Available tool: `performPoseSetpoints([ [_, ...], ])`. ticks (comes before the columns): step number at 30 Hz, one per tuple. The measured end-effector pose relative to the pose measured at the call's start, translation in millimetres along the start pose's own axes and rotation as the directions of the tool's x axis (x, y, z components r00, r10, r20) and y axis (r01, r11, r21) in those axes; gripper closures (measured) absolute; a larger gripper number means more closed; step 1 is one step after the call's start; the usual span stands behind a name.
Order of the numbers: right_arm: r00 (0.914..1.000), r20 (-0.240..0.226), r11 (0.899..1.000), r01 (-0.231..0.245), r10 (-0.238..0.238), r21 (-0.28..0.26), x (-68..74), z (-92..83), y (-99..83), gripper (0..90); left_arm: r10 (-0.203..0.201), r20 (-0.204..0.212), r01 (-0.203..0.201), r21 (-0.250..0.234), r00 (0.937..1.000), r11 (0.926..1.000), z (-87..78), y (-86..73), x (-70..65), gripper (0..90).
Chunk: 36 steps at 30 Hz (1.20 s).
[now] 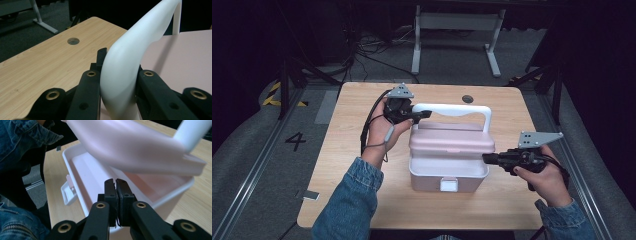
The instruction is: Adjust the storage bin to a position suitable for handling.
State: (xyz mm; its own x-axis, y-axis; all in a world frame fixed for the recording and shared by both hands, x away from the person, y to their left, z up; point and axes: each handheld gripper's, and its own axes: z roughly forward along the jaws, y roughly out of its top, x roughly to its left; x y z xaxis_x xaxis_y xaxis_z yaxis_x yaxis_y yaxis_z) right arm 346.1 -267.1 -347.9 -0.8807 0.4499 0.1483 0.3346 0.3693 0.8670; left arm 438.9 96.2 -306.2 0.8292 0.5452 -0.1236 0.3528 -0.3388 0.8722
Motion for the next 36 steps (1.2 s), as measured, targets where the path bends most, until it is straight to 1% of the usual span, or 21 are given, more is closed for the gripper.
performPoseSetpoints([
  [3,0.9999,0.004,1.0,-0.011,0.011,-0.025,0.7,2.1,0.9,89.1,-0.002,0.006,0.002,-0.007,1.0,1.0,0.3,-0.9,-0.1,79.0],
  [4,0.9997,0.015,0.999,-0.021,0.022,-0.046,0.0,1.2,1.0,89.7,-0.002,0.007,0.002,-0.006,1.0,1.0,0.1,-1.1,-0.2,79.0],
  [6,0.9991,0.022,0.997,-0.034,0.036,-0.071,-1.4,-1.1,0.8,90.0,0.0,0.016,0.0,-0.001,0.9999,1.0,-0.3,-1.7,-1.1,79.1],
  [7,0.9986,0.026,0.996,-0.043,0.045,-0.079,-2.1,-2.6,0.7,90.0,0.006,0.013,-0.006,-0.002,0.9999,1.0,-0.6,-1.7,-1.1,78.7],
  [9,0.9983,0.031,0.995,-0.046,0.049,-0.087,-2.8,-3.5,0.4,90.0,0.006,0.011,-0.005,-0.007,0.9999,1.0,-1.9,-2.1,-1.0,77.3],
  [10,0.9983,0.029,0.995,-0.048,0.051,-0.091,-2.9,-3.4,0.4,90.0,0.003,0.014,-0.003,-0.013,0.9999,0.9999,-2.4,-2.4,-1.0,75.9],
  [11,0.9984,0.028,0.995,-0.047,0.05,-0.092,-3.0,-3.1,0.3,90.0,-0.008,0.01,0.008,-0.019,0.9999,0.9998,-3.2,-2.7,-1.6,74.6],
  [13,0.9984,0.03,0.995,-0.046,0.049,-0.087,-2.6,-2.3,0.4,90.0,-0.007,0.005,0.007,-0.031,1.0,0.9995,-5.2,-2.8,-1.5,70.7],
  [15,0.9985,0.024,0.995,-0.047,0.05,-0.085,-2.4,-1.2,0.2,90.0,-0.012,0.004,0.012,-0.039,0.9999,0.9992,-6.5,-3.5,-2.9,65.5],
  [16,0.9986,0.024,0.995,-0.046,0.048,-0.085,-2.4,-0.9,0.2,90.0,-0.012,0.004,0.012,-0.041,0.9999,0.9991,-6.7,-4.0,-3.6,61.1],
  [18,0.9986,0.027,0.995,-0.044,0.046,-0.085,-2.1,-0.9,0.3,90.0,-0.007,-0.022,0.007,-0.034,0.9997,0.9994,-9.6,-5.9,-6.0,50.7],
  [19,0.9985,0.026,0.995,-0.045,0.047,-0.084,-1.9,-0.9,0.4,90.0,-0.007,-0.031,0.006,-0.032,0.9995,0.9995,-11.7,-6.9,-7.0,48.7],
  [21,0.9985,0.028,0.996,-0.045,0.047,-0.083,-1.8,-0.5,0.5,90.0,0.009,-0.065,-0.011,-0.034,0.9978,0.9993,-17.0,-8.6,-8.0,43.0],
  [23,0.9985,0.03,0.996,-0.044,0.047,-0.083,-1.7,-0.2,0.6,90.0,0.009,-0.087,-0.012,-0.039,0.9962,0.9992,-22.7,-10.3,-9.1,39.7],
  [24,0.9984,0.03,0.996,-0.044,0.047,-0.082,-1.5,-0.1,0.7,90.0,0.01,-0.089,-0.014,-0.045,0.996,0.9989,-25.7,-10.8,-9.4,37.3],
  [27,0.9983,0.033,0.995,-0.045,0.048,-0.085,-1.0,-0.9,0.3,90.0,0.022,-0.097,-0.025,-0.034,0.9951,0.9991,-35.1,-11.1,-10.2,34.8],
  [29,0.9977,0.037,0.995,-0.054,0.058,-0.089,-0.5,-3.0,-0.3,90.0,0.04,-0.103,-0.043,-0.026,0.9939,0.9987,-42.2,-12.5,-11.2,33.1],
  [32,0.9955,0.048,0.991,-0.075,0.081,-0.109,1.0,-6.8,-1.2,90.0,0.059,-0.101,-0.061,-0.018,0.9931,0.998,-50.7,-16.5,-12.7,32.3],
  [34,0.9929,0.063,0.987,-0.092,0.101,-0.129,2.3,-8.9,-1.1,90.0,0.082,-0.116,-0.083,-0.005,0.9898,0.9965,-57.2,-22.6,-12.3,31.9],
  [36,0.9922,0.064,0.986,-0.097,0.107,-0.134,2.8,-9.6,-1.0,90.0,0.096,-0.135,-0.096,0.006,0.9862,0.9954,-62.9,-29.6,-10.4,32.0],
])
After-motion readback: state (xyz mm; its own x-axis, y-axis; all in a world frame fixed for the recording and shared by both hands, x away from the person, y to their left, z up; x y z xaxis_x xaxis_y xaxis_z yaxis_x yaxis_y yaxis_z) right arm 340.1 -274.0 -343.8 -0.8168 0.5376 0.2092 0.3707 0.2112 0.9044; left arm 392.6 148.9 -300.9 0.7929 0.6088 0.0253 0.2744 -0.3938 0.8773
